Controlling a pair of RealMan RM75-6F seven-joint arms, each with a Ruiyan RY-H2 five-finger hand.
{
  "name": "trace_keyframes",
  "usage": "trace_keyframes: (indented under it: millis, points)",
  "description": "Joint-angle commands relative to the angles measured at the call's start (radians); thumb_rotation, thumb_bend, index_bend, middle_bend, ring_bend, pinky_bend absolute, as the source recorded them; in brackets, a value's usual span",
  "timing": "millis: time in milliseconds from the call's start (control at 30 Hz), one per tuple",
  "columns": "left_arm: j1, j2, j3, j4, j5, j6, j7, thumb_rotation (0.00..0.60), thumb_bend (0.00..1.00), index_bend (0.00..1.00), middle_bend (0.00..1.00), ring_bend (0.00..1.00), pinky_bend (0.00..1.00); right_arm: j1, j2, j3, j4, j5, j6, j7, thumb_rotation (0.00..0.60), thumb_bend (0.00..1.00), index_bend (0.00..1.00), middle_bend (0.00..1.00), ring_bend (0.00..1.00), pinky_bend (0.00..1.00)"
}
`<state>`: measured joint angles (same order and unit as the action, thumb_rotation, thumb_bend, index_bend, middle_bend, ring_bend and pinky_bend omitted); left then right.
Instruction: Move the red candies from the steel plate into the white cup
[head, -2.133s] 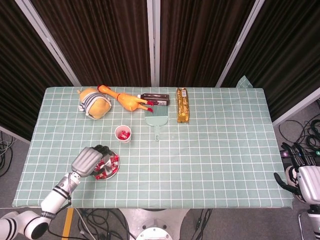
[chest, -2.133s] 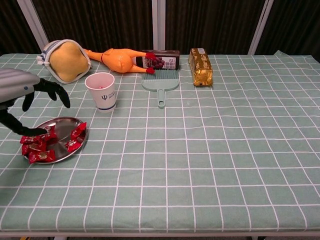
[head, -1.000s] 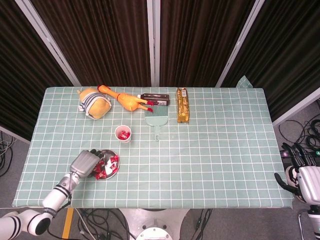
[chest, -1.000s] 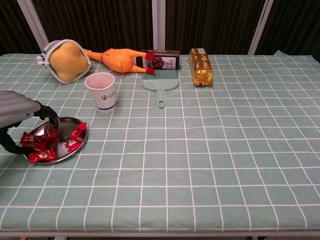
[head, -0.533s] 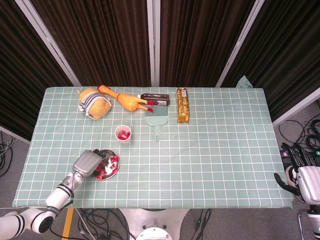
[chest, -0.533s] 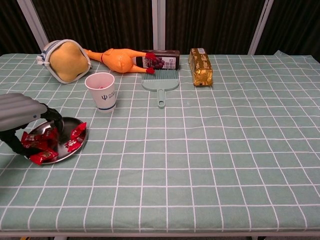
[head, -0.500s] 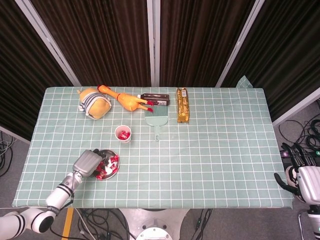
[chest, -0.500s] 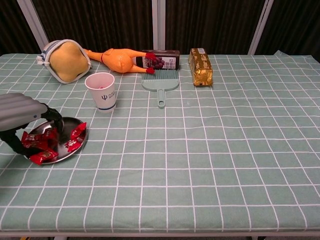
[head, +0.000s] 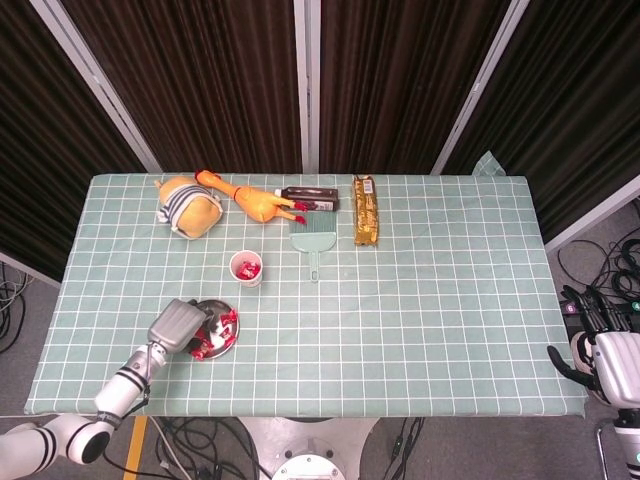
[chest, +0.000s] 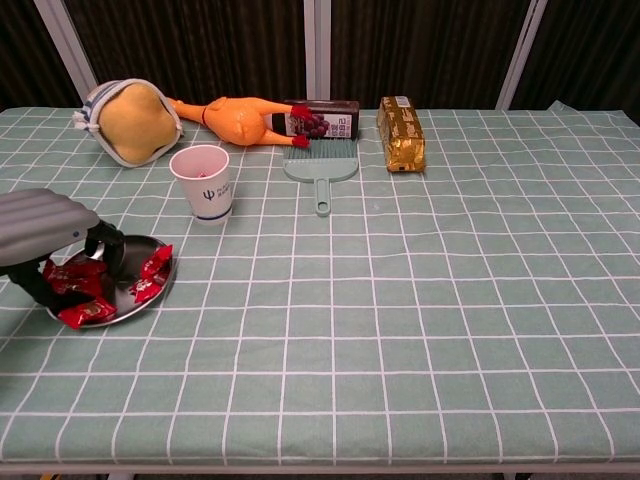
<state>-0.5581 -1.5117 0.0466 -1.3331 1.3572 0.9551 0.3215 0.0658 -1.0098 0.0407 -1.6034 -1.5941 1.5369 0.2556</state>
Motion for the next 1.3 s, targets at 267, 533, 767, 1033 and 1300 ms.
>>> trace_keyframes:
  millis: [267, 533, 767, 1033, 1300]
  points:
    - [0.007, -0.009, 0.002, 0.024, 0.036, 0.012, -0.048, 0.600, 0.36, 0.58, 0.57, 0.52, 0.76, -0.001, 0.002, -0.001, -0.005, 0.000, 0.000, -0.002, 0.600, 0.25, 0.00, 0.17, 0.00, 0.14]
    - [0.010, -0.014, 0.007, 0.043, 0.070, 0.023, -0.089, 0.600, 0.40, 0.62, 0.62, 0.56, 0.81, 0.002, 0.005, 0.000, -0.012, 0.000, -0.002, -0.006, 0.600, 0.25, 0.00, 0.17, 0.00, 0.14]
    - [0.008, -0.003, -0.003, 0.034, 0.087, 0.039, -0.106, 0.600, 0.41, 0.63, 0.64, 0.58, 0.82, 0.003, 0.002, 0.001, -0.009, 0.000, -0.004, -0.004, 0.600, 0.25, 0.00, 0.17, 0.00, 0.14]
    - [-0.004, 0.053, -0.042, -0.035, 0.085, 0.062, -0.106, 0.600, 0.41, 0.63, 0.64, 0.58, 0.82, 0.003, 0.000, 0.001, 0.001, -0.002, -0.002, 0.005, 0.600, 0.25, 0.00, 0.17, 0.00, 0.14]
    - [-0.046, 0.137, -0.127, -0.131, 0.068, 0.082, -0.097, 0.600, 0.41, 0.63, 0.64, 0.58, 0.82, 0.002, -0.003, 0.000, 0.008, -0.003, 0.002, 0.011, 0.600, 0.25, 0.00, 0.17, 0.00, 0.15]
